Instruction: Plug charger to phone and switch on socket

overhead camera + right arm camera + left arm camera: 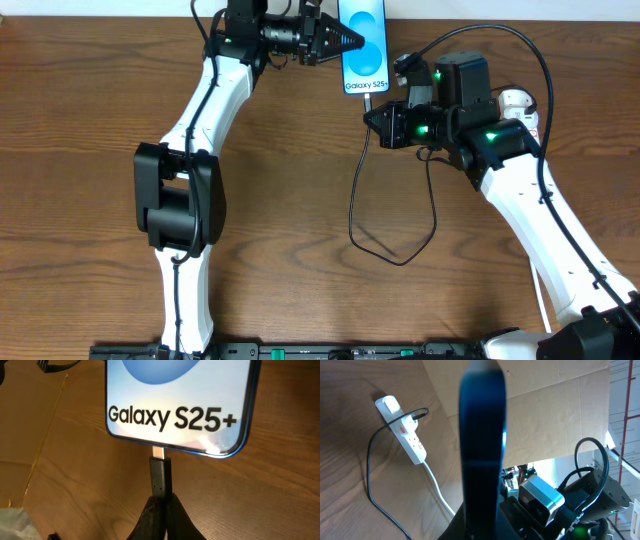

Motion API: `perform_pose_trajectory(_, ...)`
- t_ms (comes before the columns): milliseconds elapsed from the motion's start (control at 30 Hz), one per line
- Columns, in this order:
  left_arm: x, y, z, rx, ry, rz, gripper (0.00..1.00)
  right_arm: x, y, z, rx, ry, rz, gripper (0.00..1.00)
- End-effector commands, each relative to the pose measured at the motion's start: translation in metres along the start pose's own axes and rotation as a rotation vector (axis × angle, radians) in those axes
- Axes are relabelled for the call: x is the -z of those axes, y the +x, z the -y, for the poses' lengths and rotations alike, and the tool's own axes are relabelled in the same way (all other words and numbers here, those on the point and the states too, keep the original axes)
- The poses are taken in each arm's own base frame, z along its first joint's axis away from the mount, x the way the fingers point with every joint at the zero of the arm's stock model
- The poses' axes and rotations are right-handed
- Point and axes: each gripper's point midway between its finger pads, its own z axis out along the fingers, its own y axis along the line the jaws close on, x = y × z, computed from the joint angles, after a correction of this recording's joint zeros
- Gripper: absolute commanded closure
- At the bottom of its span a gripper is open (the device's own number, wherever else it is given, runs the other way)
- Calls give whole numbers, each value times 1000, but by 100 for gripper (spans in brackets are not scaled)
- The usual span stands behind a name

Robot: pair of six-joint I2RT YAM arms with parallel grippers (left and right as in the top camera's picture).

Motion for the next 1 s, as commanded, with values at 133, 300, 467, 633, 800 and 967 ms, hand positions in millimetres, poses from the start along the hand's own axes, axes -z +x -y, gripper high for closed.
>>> perform_pose_trajectory(133, -4, 11, 31, -46, 54, -67, 93, 8, -18, 4, -30, 32, 56, 99)
perform_pose_trajectory(300, -4, 11, 31, -45, 54, -67, 93, 8, -17, 5, -39, 34, 52, 99)
perform_pose_trajectory(467, -4, 11, 31, -45, 54, -67, 93, 9, -22, 3, -39, 27, 72, 99)
perform_pose_trajectory(633, -4, 11, 31, -45, 54, -67, 93, 12, -26, 8, -12, 36, 84, 99)
perform_pose_trajectory(800, -4, 11, 31, -46, 55, -69, 93, 14, -31, 12, -10, 40, 97, 99)
perform_pose_trajectory(967, -4, 11, 31, -45, 55, -69, 93, 15, -35, 9, 1, 33, 115, 99)
